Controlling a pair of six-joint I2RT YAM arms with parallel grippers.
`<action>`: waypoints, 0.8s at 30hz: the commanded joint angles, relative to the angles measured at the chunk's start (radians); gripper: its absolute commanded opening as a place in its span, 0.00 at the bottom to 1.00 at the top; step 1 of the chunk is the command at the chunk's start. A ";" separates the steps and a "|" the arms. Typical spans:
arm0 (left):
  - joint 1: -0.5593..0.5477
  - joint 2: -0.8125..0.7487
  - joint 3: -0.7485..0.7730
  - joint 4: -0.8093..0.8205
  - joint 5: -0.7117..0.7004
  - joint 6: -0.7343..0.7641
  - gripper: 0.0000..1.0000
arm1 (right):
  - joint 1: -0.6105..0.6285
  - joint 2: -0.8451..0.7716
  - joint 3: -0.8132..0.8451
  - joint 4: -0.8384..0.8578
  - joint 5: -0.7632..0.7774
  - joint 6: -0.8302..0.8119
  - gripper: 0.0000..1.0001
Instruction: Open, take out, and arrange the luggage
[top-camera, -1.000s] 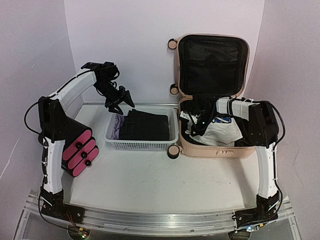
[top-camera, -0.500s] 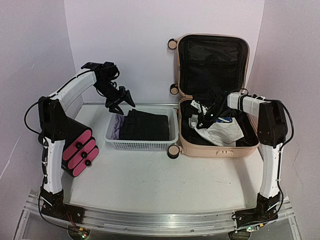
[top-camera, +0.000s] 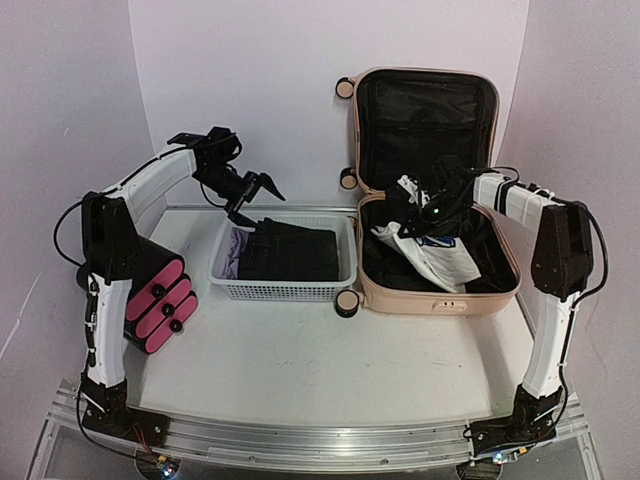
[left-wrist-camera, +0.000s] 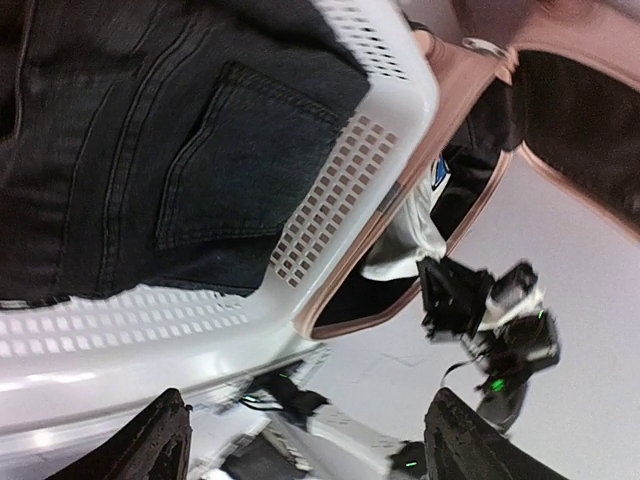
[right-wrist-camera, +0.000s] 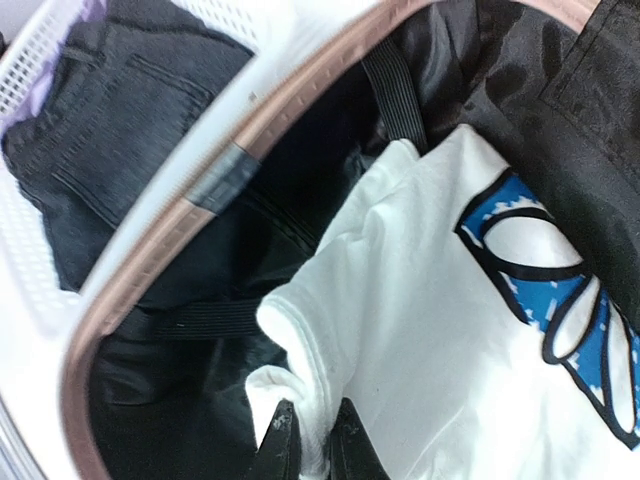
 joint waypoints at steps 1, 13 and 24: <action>-0.031 -0.033 -0.037 0.120 0.048 -0.336 0.85 | 0.004 -0.117 0.005 0.053 -0.069 0.086 0.00; -0.242 0.008 -0.110 0.519 0.031 -0.795 0.95 | 0.031 -0.193 -0.039 0.137 -0.221 0.119 0.00; -0.345 0.172 0.052 0.581 -0.026 -0.850 0.99 | 0.093 -0.260 -0.138 0.137 -0.296 0.065 0.00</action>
